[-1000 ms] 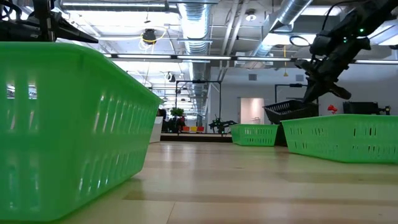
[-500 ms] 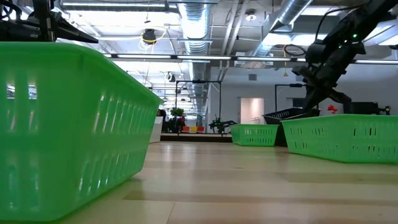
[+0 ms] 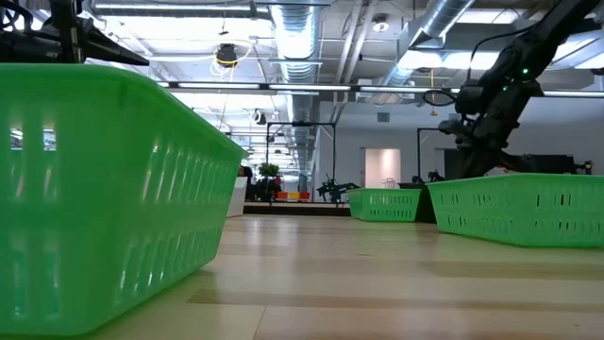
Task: Stack baskets by color
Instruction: Stack the bottom black bin into the top black bin, then stack the middle green bin into the top green bin
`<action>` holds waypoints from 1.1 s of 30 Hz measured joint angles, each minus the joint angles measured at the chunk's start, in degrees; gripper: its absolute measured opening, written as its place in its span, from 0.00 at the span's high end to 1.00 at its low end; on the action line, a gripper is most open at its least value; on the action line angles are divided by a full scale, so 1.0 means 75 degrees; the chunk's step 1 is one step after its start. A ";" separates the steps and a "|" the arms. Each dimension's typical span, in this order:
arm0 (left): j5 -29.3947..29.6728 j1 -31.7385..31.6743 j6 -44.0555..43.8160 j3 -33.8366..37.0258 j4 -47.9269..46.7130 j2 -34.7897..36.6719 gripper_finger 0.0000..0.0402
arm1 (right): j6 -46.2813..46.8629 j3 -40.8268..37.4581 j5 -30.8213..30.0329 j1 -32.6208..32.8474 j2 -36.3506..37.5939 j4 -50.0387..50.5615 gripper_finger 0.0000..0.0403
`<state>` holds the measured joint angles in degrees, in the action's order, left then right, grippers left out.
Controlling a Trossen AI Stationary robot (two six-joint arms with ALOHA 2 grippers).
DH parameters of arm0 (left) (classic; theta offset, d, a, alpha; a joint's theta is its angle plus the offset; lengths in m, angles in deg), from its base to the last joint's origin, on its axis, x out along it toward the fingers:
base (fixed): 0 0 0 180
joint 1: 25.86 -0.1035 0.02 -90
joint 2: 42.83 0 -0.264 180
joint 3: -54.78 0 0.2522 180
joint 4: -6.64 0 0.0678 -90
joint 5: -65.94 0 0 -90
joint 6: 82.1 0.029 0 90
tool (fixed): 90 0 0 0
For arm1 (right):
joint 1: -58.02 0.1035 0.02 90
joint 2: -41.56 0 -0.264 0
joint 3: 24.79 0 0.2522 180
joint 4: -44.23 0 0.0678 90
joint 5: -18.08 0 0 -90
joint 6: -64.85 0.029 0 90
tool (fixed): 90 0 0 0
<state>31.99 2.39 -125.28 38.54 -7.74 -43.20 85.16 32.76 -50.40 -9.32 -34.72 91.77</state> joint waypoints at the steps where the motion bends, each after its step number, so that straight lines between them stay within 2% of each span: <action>1: 0.0000 0.0000 0.0031 0.0000 0.0000 -0.0002 0.38 | 0.0012 0.0012 -0.0124 0.0067 -0.0006 0.0019 0.87; 6: 0.0006 0.0000 0.0063 0.0000 0.0000 0.0000 0.38 | -0.0002 0.0032 -0.0688 0.0323 0.0010 -0.0193 0.79; 13: 0.0004 0.0000 0.0063 0.0000 -0.0015 0.0000 0.38 | 0.0106 0.0032 -0.0755 0.0380 0.0010 -0.0656 0.72; 18: -0.0017 0.0000 0.0063 0.0000 -0.0011 0.0000 0.38 | 0.0152 0.0351 -0.0755 0.0380 0.0098 -0.0335 0.69; 26: -0.0026 0.0000 0.0060 0.0000 -0.0003 0.0000 0.38 | 0.0173 0.1133 -0.0755 0.0685 0.0855 0.1292 0.69; 33: -0.0029 0.0000 0.0062 0.0000 0.0000 -0.0002 0.38 | 0.0569 0.1206 -0.0911 0.1961 0.1753 0.3135 0.69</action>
<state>31.78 2.39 -124.81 38.54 -7.74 -43.21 89.43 41.81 -57.23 5.39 -21.57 115.29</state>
